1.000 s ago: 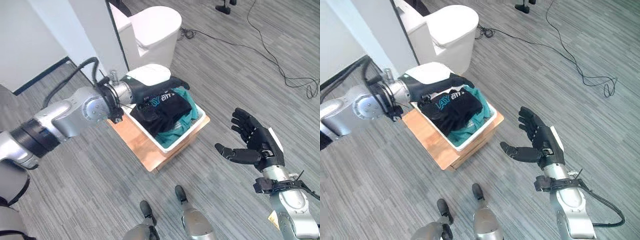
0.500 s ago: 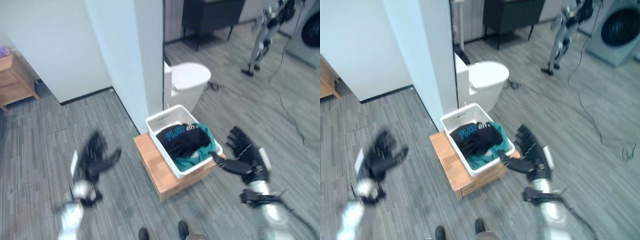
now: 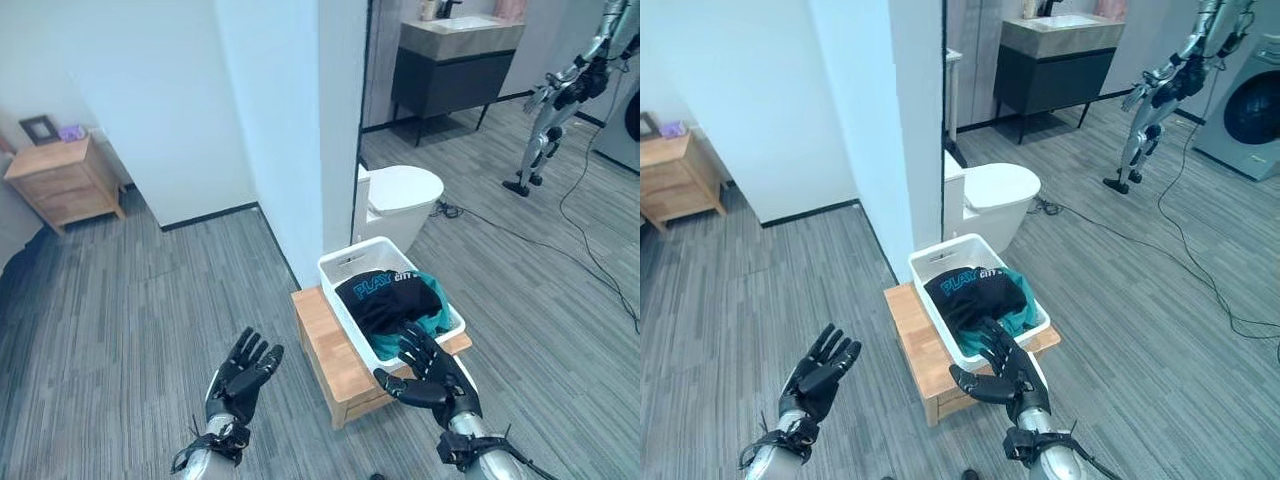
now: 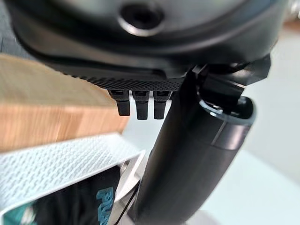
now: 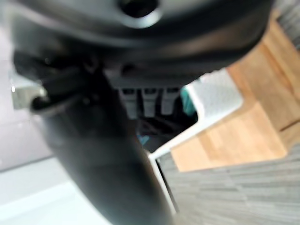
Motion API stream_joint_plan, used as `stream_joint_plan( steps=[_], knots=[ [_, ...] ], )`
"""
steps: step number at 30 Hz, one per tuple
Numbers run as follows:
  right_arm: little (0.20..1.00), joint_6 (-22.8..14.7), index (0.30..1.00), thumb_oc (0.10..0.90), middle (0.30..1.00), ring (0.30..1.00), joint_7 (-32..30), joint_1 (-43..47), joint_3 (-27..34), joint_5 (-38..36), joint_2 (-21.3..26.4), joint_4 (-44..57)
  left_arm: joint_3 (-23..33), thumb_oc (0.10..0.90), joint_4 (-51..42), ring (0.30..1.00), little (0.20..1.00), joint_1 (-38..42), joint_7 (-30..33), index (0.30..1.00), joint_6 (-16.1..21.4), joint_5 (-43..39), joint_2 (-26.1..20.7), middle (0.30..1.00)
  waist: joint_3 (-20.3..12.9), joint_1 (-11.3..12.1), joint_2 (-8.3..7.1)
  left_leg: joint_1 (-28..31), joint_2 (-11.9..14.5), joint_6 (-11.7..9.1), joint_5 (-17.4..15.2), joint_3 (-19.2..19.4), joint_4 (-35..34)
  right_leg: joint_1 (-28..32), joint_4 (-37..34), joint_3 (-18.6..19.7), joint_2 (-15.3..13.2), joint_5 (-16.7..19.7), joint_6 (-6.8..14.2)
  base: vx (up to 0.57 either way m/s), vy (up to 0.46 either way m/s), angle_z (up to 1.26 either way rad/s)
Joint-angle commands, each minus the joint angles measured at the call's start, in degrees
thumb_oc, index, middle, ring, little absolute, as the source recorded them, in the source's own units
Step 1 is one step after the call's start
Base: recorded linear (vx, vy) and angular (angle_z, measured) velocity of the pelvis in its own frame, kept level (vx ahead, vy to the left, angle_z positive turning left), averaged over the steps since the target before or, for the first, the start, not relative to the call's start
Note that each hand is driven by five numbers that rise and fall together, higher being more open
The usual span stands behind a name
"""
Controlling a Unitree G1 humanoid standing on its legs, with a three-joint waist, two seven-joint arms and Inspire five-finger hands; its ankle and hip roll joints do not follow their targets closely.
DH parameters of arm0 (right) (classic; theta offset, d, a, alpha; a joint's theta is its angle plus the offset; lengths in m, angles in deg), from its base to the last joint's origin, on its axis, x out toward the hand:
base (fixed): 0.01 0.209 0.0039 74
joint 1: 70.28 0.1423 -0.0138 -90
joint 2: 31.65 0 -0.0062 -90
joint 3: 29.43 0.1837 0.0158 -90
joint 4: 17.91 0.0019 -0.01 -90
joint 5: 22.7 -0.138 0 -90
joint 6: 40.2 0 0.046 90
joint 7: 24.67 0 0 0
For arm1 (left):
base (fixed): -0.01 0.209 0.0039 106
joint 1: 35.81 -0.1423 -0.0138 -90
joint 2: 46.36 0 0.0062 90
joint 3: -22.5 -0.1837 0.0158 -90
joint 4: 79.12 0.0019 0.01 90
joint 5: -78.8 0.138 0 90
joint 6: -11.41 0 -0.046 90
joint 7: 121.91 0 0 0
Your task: Pick up bed clothes into laundry basket.
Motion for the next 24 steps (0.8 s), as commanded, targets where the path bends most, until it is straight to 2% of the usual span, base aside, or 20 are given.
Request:
stream_joint_plan(
  steps=[1, 7, 12, 16, 24],
  knots=[
    [0.900, -7.0, 0.900, 0.800, 0.900, 0.900, -1.4, 4.1, 3.6, -1.7, 1.0, 6.5, 0.6, 0.800, -3.5, 0.900, 0.900, 3.8, -2.1, 0.900, 3.6, 0.8, -2.5, 0.900, 0.1, 0.2, -1.02, 1.0, 0.6, 0.1, -5.7, -3.6, 2.1, 0.1, 6.7, -1.9, 0.3, -10.1, 1.3, 0.00, 0.000, 0.00],
    [0.900, -8.2, 0.900, 0.800, 0.900, 0.900, -3.8, 3.8, 5.6, 0.7, 1.4, 7.4, -1.8, 0.800, -3.8, 0.900, 0.900, 5.4, -1.9, 0.900, 3.9, 0.8, -2.5, 0.900, -0.1, -1.2, -0.78, 2.0, 0.9, 0.6, -6.9, -1.6, 2.6, -0.7, 6.4, 1.4, 1.0, -9.3, 1.5, 0.02, -0.002, -0.12],
    [0.900, -8.5, 0.900, 0.800, 0.900, 0.900, -4.4, 4.3, 4.8, 0.9, 1.4, 7.6, -4.2, 0.800, -4.2, 0.900, 0.900, 7.4, -1.4, 0.900, 4.5, 1.6, -2.7, 0.900, 0.2, -2.0, -1.06, 2.4, 1.4, 0.7, -7.1, 0.7, 2.6, -1.5, 6.2, 3.7, 1.5, -8.7, 1.7, 0.00, 0.001, -0.34],
    [0.900, -8.4, 0.900, 0.800, 0.900, 0.900, -3.9, 3.9, 2.7, 0.9, 1.7, 7.8, -6.2, 0.800, -4.8, 0.900, 0.900, 8.1, -0.5, 0.900, 5.2, 2.1, -2.8, 0.900, 0.5, -2.1, -1.33, 2.5, 1.4, 0.6, -6.9, 1.0, 2.1, -1.6, 5.5, 3.4, 1.4, -8.3, 1.9, -0.01, -0.005, -0.26],
    [0.900, -8.1, 0.900, 0.800, 0.900, 0.900, -3.7, 3.7, 1.4, 1.2, 2.4, 8.6, -6.6, 0.800, -4.2, 0.900, 0.900, 7.4, -0.2, 0.900, 5.1, 2.4, -3.5, 0.900, 0.6, -1.9, -1.18, 2.5, 1.2, 0.5, -6.8, -0.1, 2.0, -1.1, 6.0, 2.9, 0.9, -8.6, 2.0, 0.00, -0.001, 0.01]
  ],
)
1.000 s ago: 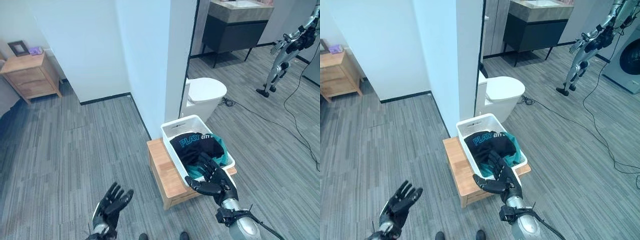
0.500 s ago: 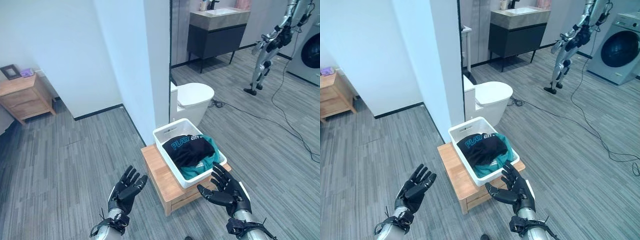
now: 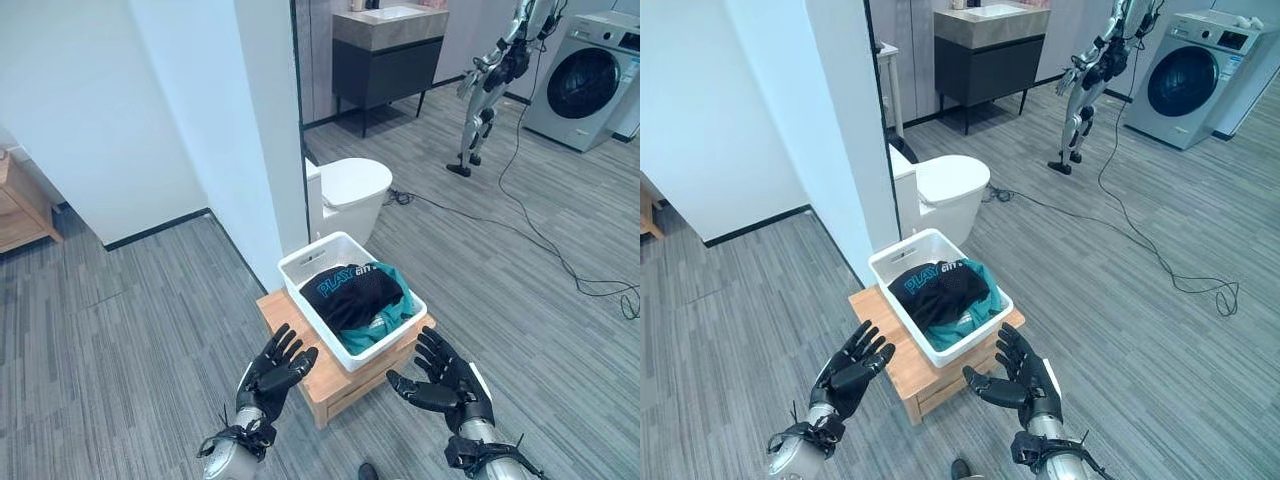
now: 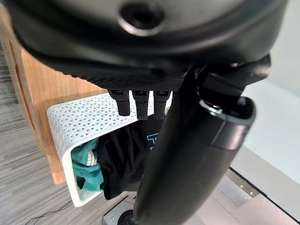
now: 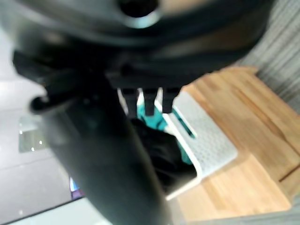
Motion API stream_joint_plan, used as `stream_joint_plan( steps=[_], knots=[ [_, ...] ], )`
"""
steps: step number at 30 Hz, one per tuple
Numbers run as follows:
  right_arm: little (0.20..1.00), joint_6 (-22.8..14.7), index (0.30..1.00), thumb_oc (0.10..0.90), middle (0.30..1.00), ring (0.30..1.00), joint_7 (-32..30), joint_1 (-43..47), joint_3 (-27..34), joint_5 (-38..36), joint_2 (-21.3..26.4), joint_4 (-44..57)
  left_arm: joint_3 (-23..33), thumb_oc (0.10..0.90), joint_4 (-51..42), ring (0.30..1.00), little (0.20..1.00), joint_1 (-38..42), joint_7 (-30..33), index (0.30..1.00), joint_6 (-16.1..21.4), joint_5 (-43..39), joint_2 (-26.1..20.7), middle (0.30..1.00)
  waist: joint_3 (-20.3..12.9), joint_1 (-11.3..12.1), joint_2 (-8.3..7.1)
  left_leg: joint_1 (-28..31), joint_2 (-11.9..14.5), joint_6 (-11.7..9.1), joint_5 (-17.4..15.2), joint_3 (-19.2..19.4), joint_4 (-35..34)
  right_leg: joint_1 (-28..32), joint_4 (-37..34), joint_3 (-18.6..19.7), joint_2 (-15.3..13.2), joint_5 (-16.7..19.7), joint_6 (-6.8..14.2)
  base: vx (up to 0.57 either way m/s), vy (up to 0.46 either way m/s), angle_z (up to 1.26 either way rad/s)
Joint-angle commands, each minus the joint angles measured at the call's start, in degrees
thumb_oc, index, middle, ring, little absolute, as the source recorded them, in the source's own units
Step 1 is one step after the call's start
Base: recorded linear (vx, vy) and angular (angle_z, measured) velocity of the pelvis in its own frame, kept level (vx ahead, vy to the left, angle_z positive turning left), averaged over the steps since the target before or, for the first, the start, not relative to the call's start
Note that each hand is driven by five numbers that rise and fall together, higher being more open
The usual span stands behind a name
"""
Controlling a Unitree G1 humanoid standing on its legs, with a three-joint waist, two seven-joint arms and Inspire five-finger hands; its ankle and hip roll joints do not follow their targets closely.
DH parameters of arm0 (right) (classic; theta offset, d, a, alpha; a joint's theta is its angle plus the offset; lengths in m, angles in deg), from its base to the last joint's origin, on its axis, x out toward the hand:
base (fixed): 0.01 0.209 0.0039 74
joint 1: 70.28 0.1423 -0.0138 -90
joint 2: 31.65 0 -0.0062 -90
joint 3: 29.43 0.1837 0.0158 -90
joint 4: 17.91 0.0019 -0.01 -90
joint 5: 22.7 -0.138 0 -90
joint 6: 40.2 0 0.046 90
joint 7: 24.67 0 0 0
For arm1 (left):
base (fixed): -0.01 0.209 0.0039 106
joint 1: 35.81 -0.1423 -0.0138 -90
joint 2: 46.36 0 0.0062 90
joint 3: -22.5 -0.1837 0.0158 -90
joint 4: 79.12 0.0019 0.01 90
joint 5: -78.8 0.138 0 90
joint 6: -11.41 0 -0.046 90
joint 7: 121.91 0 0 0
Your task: Pick up bed clothes into laundry basket.
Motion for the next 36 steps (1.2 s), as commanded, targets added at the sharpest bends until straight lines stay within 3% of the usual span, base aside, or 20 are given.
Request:
stream_joint_plan(
  steps=[1, 36],
  knots=[
    [0.900, -6.9, 0.900, 0.800, 0.900, 0.900, 0.7, 3.8, 2.3, 0.7, 1.0, 8.5, 0.8, 0.800, -4.5, 0.900, 0.900, 4.8, -1.1, 0.900, 5.2, 1.9, -1.6, 0.900, -0.7, 0.6, -0.26, 0.6, 0.0, 0.6, -5.7, -6.2, 1.9, 0.0, 6.0, -3.1, -0.6, -9.2, 2.2, 0.01, 0.004, 0.08],
    [0.900, -7.1, 0.900, 0.800, 0.900, 0.900, 0.6, 3.9, 2.0, -0.2, 1.3, 7.5, 0.4, 0.800, -5.8, 0.900, 0.900, 4.0, -0.6, 0.900, 5.6, 3.2, -2.4, 0.900, -1.2, 1.2, -0.20, 0.9, -0.3, 0.6, -5.7, -8.0, 1.7, 0.6, 6.6, -4.5, -0.9, -9.6, 2.2, 0.00, 0.000, 0.02]
  ],
)
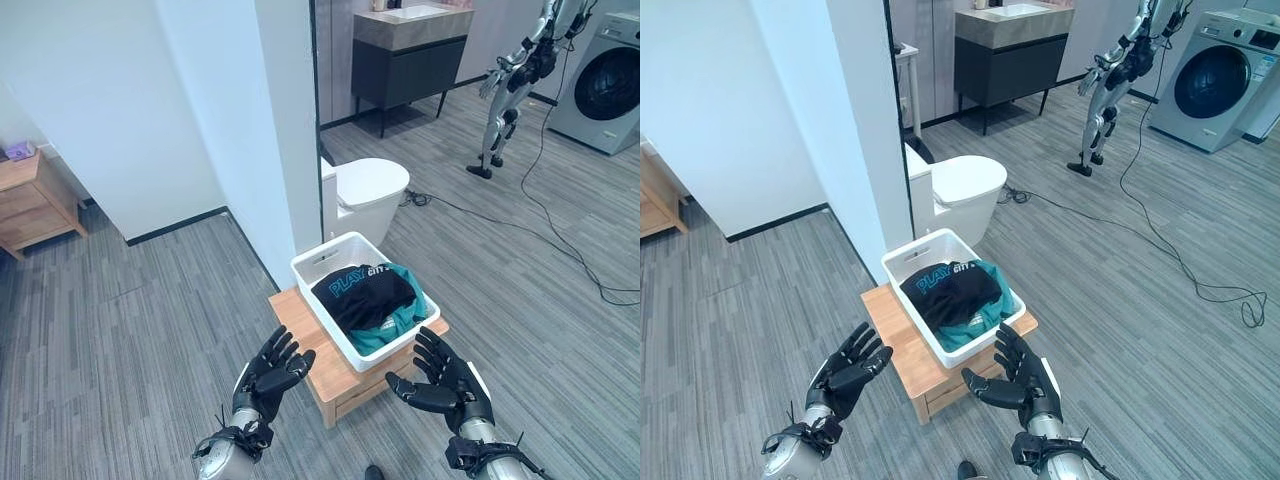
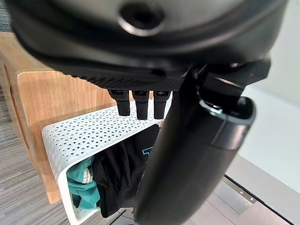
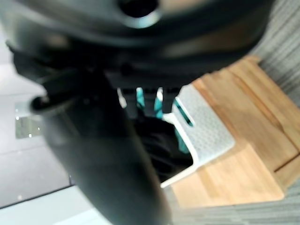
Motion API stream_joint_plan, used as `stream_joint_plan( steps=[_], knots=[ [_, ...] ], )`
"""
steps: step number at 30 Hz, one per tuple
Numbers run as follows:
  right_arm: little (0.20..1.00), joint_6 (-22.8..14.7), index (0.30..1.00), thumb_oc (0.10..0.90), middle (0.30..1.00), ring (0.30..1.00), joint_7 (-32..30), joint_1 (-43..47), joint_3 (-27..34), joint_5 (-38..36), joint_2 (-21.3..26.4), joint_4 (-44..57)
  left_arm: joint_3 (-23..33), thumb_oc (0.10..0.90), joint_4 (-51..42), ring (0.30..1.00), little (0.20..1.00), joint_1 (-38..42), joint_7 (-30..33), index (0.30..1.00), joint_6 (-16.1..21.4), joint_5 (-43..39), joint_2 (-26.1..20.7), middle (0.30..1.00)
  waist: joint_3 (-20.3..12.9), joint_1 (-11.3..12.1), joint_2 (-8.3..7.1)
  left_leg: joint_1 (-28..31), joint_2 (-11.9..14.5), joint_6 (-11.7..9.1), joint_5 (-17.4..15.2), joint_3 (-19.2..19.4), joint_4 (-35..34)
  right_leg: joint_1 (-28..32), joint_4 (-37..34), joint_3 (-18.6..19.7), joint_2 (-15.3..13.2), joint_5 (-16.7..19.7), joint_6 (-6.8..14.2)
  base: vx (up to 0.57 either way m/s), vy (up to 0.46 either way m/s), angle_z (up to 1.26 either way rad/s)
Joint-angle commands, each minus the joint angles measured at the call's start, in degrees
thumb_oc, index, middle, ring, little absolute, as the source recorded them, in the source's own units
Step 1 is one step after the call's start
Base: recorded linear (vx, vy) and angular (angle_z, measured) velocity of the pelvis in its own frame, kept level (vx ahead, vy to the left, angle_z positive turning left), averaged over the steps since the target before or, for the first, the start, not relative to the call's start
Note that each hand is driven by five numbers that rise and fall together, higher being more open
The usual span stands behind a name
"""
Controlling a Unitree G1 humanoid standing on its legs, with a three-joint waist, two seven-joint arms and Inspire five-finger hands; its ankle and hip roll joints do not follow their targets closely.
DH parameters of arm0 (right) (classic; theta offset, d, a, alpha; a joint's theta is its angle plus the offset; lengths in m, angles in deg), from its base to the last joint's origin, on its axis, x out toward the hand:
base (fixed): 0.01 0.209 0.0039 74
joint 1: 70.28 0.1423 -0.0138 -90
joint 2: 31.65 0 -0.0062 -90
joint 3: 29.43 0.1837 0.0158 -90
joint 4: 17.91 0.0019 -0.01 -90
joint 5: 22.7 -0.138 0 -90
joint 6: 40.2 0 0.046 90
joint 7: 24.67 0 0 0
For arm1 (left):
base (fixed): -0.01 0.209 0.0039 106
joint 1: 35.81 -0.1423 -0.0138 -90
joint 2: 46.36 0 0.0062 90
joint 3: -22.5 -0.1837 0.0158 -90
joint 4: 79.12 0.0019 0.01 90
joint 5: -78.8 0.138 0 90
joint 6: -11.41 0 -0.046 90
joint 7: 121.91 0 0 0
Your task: Pick up bed clothes into laundry basket.
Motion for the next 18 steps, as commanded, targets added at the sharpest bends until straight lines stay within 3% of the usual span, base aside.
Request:
stream_joint_plan(
  steps=[1, 18],
  knots=[
    [0.900, -7.1, 0.900, 0.800, 0.900, 0.900, 0.6, 3.9, 2.3, -0.2, 0.7, 7.5, 0.3, 0.800, -5.8, 0.900, 0.900, 4.1, -1.1, 0.900, 5.6, 1.3, -1.7, 0.900, -1.6, 1.1, -0.93, 0.9, -0.2, 0.6, -5.8, -5.7, 1.7, -0.5, 6.6, -2.1, -0.6, -9.3, 2.2, 0.00, 0.000, 0.00],
    [0.900, -7.1, 0.900, 0.800, 0.900, 0.900, 0.5, 4.2, 2.0, -0.1, 0.9, 7.4, 0.2, 0.800, -5.4, 0.900, 0.900, 4.3, -0.7, 0.900, 5.5, 1.5, -1.7, 0.900, -1.6, 1.3, -0.85, 0.8, -0.3, 0.6, -5.8, -6.2, 1.7, -0.5, 6.7, -2.4, -0.6, -9.4, 2.2, 0.00, 0.000, 0.00]
  ],
)
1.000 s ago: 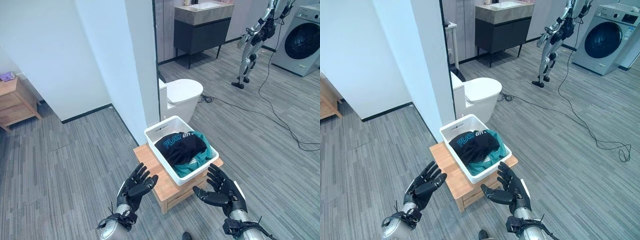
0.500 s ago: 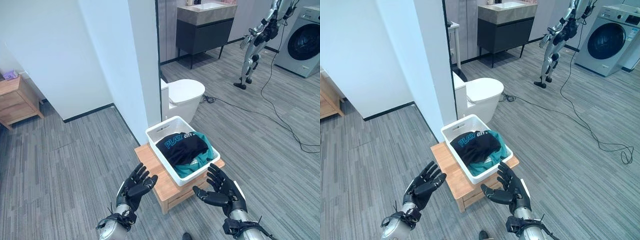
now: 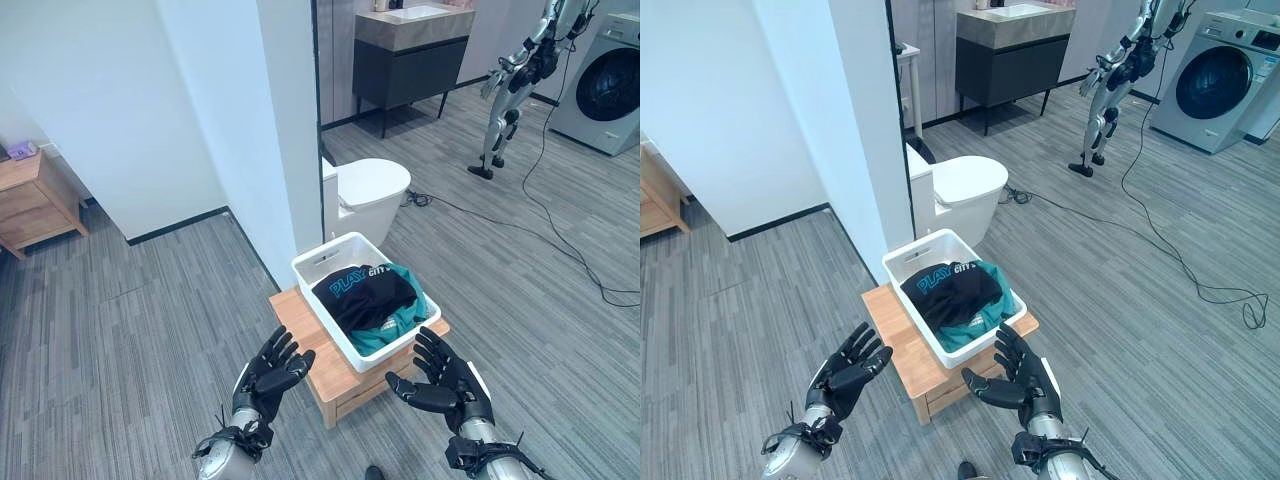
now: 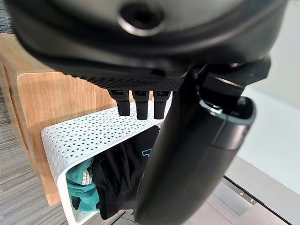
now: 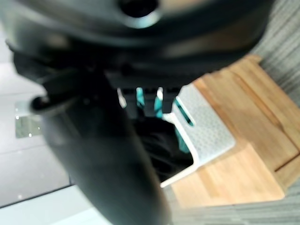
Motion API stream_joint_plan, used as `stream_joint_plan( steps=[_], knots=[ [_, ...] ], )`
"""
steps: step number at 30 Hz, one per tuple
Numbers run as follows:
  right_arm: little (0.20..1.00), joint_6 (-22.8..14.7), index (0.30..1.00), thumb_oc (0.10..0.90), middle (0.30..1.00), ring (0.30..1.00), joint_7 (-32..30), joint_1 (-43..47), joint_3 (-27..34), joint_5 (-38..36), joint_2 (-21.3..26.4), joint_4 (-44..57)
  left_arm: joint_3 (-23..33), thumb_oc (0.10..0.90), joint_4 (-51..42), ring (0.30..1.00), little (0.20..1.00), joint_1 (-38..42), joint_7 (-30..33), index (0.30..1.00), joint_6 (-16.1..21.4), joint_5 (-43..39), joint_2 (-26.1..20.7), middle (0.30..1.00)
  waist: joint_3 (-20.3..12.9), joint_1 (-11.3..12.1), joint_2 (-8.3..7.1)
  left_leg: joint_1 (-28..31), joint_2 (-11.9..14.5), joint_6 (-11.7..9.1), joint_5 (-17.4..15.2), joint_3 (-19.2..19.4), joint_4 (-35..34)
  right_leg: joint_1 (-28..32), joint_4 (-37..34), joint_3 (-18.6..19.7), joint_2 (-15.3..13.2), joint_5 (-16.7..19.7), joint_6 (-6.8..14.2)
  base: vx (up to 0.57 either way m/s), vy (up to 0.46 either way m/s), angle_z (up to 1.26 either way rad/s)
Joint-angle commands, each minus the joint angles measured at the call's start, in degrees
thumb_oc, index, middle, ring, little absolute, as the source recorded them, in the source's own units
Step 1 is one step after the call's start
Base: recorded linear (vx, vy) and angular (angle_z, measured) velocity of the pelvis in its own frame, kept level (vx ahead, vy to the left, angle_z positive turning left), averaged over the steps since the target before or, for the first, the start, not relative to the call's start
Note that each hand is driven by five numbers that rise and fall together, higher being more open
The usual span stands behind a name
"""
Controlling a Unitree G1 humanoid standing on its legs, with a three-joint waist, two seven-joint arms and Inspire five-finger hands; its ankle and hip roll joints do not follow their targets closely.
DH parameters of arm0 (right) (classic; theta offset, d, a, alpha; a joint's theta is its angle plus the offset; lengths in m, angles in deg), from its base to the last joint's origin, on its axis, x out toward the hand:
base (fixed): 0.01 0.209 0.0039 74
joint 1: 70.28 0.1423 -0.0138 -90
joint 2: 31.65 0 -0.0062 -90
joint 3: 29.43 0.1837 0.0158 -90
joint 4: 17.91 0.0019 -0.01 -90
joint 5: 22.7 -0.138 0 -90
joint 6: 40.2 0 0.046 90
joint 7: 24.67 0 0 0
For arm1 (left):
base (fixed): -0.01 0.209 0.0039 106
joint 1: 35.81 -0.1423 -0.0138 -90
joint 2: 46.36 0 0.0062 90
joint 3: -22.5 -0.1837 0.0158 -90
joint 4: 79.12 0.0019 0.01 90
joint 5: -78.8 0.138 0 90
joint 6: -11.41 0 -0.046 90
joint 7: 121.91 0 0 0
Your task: Pick up bed clothes into laundry basket.
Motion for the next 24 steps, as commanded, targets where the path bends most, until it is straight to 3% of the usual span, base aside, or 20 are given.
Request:
stream_joint_plan(
  steps=[1, 24],
  knots=[
    [0.900, -7.1, 0.900, 0.800, 0.900, 0.900, 0.5, 4.2, 2.0, -0.1, 0.9, 7.2, 0.2, 0.800, -5.3, 0.900, 0.900, 4.2, -1.1, 0.900, 5.5, 1.4, -1.7, 0.900, -1.6, 1.3, -0.80, 0.8, -0.3, 0.6, -5.8, -6.1, 1.7, -0.5, 6.7, -2.3, -0.6, -9.4, 2.1, 0.00, 0.000, 0.00],
    [0.900, -7.1, 0.900, 0.800, 0.900, 0.900, 0.1, 4.2, 2.4, -0.1, 1.0, 7.3, -0.2, 0.800, -4.9, 0.900, 0.900, 4.3, -0.9, 0.900, 5.2, 1.3, -1.6, 0.900, -1.8, 1.2, -0.87, 0.8, -0.3, 0.7, -5.8, -6.2, 1.6, -0.5, 6.6, -2.3, -0.7, -9.2, 2.2, 0.00, 0.000, 0.00]
  ],
)
